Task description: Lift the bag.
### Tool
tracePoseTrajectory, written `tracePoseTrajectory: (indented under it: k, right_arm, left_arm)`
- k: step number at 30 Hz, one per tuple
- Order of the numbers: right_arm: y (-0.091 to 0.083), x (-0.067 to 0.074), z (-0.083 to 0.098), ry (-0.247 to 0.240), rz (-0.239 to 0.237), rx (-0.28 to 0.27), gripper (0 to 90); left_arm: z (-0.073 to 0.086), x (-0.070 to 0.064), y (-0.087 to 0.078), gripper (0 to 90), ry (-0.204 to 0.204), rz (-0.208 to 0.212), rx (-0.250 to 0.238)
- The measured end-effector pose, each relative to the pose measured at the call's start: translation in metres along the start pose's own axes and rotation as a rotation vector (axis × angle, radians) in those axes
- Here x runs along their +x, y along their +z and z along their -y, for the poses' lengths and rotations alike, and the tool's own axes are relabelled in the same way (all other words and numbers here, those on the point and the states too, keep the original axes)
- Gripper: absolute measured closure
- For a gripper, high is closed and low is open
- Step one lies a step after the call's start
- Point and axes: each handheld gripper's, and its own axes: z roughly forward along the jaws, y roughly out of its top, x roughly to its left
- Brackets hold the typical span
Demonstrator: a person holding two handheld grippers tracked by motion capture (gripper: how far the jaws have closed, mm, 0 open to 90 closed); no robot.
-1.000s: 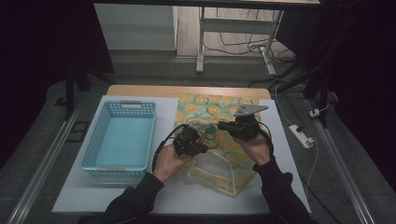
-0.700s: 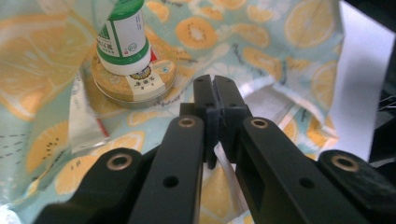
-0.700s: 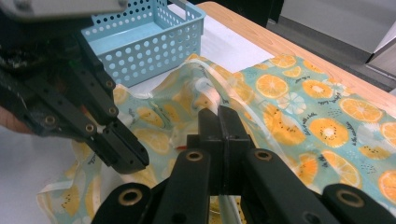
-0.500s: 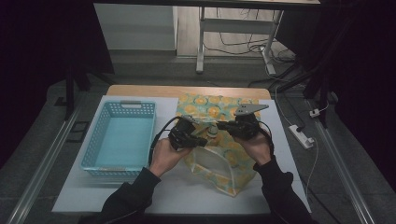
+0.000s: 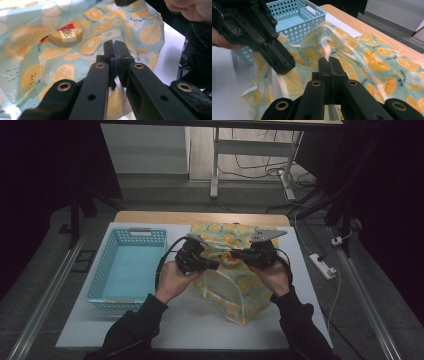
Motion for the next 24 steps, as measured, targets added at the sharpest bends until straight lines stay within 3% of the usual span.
tracePoseTrajectory:
  k: [24]
  right_arm:
    - [-0.014,0.008,-0.022,-0.019,-0.02,-0.022,90.0]
  left_arm:
    - [-0.034,-0.004,-0.044,89.6,0.003,0.023,-0.083]
